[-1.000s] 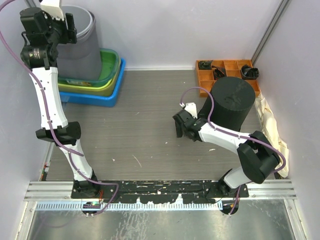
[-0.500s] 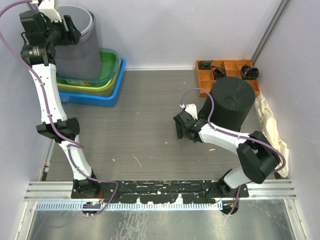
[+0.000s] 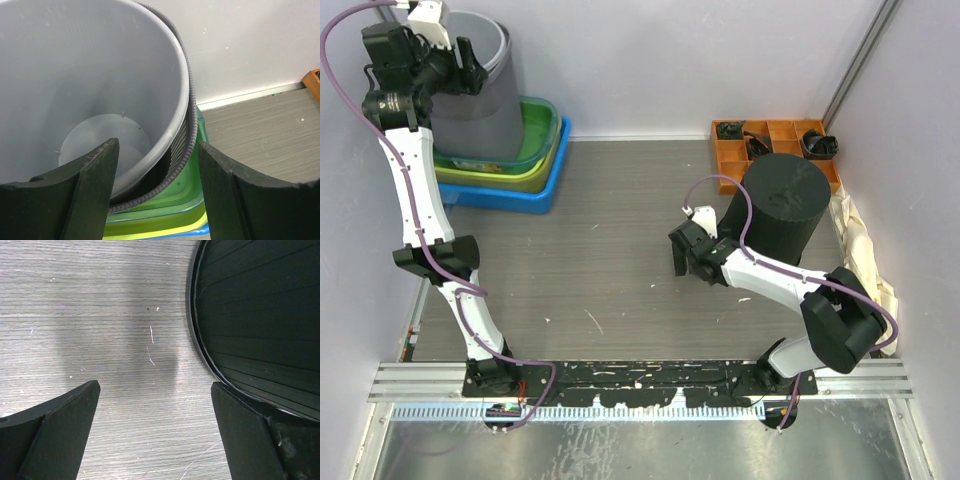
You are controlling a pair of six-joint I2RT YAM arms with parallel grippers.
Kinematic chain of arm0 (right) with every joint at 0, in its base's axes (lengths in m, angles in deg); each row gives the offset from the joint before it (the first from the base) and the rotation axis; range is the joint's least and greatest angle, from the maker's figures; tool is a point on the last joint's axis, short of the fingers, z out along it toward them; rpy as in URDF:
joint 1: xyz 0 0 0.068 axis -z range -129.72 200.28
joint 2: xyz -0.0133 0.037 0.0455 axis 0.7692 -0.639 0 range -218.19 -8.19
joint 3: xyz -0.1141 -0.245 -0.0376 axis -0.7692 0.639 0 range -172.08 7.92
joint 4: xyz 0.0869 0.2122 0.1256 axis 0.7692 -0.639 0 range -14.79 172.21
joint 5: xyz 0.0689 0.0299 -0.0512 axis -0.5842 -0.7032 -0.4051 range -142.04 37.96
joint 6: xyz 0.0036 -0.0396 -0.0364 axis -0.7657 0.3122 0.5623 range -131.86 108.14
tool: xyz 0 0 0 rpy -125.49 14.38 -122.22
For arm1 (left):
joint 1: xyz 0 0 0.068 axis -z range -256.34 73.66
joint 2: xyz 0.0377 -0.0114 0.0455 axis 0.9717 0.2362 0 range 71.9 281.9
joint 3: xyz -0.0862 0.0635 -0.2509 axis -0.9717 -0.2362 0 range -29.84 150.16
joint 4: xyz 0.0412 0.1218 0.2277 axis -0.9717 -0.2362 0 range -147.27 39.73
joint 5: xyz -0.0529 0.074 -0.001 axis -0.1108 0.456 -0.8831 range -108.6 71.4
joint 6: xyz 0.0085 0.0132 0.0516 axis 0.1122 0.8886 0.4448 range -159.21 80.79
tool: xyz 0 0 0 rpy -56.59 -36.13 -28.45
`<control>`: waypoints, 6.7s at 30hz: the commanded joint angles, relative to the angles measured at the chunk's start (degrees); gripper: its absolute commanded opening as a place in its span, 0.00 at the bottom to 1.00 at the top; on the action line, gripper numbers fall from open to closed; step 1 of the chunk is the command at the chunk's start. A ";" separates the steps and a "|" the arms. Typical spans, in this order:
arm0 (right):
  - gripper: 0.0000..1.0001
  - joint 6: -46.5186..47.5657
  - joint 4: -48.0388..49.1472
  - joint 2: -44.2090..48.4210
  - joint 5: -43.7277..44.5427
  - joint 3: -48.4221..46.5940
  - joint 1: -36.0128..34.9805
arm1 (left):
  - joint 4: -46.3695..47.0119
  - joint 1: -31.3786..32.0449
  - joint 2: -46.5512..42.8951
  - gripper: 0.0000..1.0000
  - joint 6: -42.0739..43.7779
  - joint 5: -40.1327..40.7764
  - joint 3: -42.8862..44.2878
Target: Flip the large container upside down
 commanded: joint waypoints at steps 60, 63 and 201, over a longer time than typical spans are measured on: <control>1.00 -2.02 4.65 -0.83 -4.25 0.95 -0.30 | -32.32 5.91 -12.41 0.00 21.64 -1.74 -5.69; 1.00 -2.04 4.62 -0.90 -4.67 0.62 -0.28 | -32.62 5.91 -12.53 0.00 21.67 -1.09 -8.26; 1.00 -3.75 -9.45 8.66 9.14 -3.10 16.17 | 9.18 19.23 -39.21 0.00 23.59 24.28 -8.11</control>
